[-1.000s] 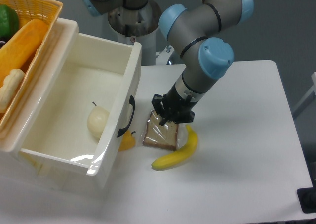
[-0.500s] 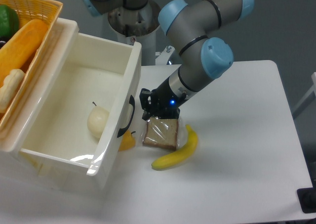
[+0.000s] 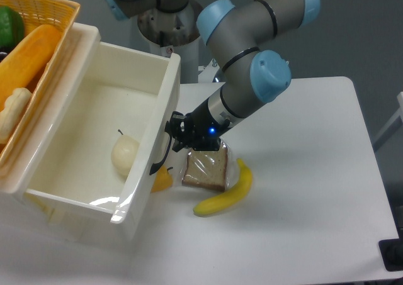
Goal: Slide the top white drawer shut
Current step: 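Bring the gripper against the front panel of the open drawer, then push the drawer front inward into the white cabinet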
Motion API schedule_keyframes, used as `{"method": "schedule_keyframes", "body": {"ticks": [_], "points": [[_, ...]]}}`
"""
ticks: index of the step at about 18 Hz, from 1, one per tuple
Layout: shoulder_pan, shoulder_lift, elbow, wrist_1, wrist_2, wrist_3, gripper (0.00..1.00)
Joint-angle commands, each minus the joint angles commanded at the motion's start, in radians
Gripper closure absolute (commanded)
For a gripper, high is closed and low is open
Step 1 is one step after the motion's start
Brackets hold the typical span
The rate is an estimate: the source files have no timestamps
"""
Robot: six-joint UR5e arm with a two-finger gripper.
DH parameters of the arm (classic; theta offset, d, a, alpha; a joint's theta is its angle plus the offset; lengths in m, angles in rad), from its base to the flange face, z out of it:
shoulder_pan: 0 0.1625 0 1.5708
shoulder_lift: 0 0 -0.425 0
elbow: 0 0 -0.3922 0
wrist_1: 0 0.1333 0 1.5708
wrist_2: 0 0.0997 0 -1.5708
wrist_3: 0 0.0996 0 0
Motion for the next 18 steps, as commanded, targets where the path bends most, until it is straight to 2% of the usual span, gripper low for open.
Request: {"method": "schedule_keyframes", "body": {"ticks": [10,18], "points": [[-0.048,0.025,-0.002,-0.021,0.000,-0.003,0.98],[-0.095,0.023,-0.009,-0.020,0.002,-0.003,0.98]]}}
